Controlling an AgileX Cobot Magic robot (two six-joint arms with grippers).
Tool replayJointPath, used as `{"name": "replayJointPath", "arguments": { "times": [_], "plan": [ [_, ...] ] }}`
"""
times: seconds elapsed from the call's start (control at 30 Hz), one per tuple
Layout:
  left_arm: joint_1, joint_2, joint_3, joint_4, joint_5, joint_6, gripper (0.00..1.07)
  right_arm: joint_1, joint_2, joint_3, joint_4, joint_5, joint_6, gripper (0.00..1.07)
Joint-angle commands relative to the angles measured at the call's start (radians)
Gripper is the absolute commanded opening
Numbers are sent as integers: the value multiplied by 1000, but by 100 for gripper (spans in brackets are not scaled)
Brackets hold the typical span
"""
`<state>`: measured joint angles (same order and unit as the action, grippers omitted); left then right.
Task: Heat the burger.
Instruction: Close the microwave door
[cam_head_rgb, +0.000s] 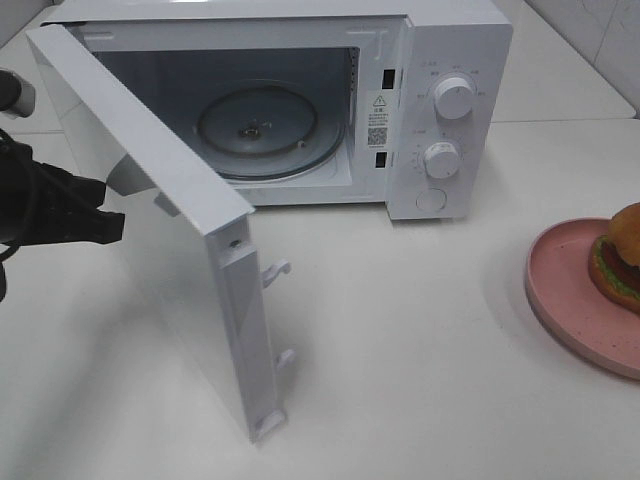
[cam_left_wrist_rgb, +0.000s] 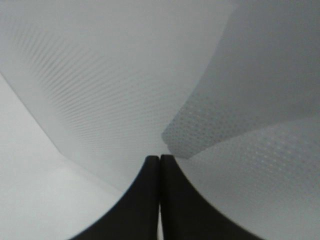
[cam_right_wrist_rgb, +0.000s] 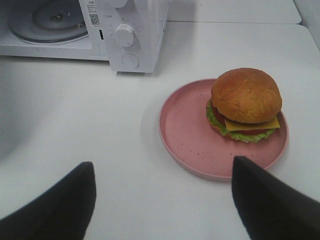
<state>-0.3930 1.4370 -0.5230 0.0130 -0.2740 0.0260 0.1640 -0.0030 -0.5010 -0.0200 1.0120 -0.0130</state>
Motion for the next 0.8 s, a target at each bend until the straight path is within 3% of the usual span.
{"name": "replayJointPath", "arguments": {
  "times": [0.03,0.37,0.8],
  "plan": [
    [-17,12,-7,3,-54,-5,0,-1,-26,3,2,-12,-7,71],
    [-70,77,-22,18,-173,-9,0,-1,-26,3,2,-12,-7,71],
    [-146,228,-196,20,-171,-9,0,-1,-26,3,2,-12,-7,71]
  ]
}}
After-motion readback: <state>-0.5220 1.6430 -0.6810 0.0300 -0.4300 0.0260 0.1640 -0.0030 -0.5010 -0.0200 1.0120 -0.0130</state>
